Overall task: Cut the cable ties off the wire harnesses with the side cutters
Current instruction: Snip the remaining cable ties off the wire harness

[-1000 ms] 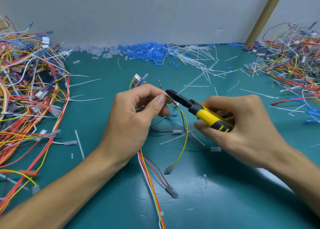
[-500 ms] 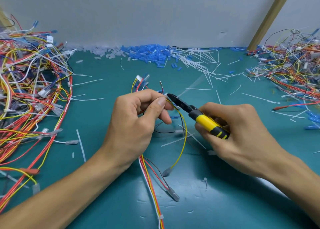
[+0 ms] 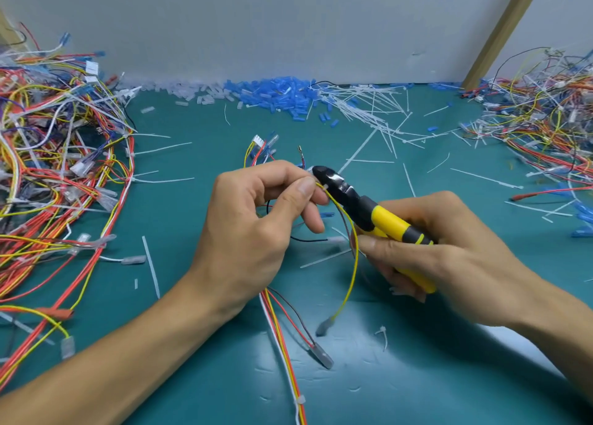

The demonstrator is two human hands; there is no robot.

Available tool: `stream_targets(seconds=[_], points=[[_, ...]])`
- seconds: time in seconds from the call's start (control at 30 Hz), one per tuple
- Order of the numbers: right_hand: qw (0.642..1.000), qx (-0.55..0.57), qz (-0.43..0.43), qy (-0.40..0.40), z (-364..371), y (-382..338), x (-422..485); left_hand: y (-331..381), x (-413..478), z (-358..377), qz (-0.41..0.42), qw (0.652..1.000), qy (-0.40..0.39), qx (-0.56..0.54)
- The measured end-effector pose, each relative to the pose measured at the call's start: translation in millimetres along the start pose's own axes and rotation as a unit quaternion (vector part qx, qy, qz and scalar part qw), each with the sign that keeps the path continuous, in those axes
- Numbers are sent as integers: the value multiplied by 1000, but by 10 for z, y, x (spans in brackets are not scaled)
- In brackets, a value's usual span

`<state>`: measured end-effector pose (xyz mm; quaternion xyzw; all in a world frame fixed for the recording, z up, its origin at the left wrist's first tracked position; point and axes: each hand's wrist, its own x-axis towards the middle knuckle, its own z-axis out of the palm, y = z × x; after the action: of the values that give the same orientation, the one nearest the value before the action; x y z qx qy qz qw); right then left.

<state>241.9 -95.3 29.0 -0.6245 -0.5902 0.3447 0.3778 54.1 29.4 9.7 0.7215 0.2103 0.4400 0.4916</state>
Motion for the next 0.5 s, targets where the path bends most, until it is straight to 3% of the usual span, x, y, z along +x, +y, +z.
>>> stream_targets(seconds=[0.1, 0.27, 0.5], points=[[993, 97, 38, -56, -24, 5, 12, 24, 7, -6, -4, 1000, -3, -20], [981, 163, 39, -99, -41, -36, 28, 45, 8, -19, -1, 1000, 1, -29], [999, 37, -7, -38, -48, -68, 6, 34, 4, -13, 3, 999, 10, -30]])
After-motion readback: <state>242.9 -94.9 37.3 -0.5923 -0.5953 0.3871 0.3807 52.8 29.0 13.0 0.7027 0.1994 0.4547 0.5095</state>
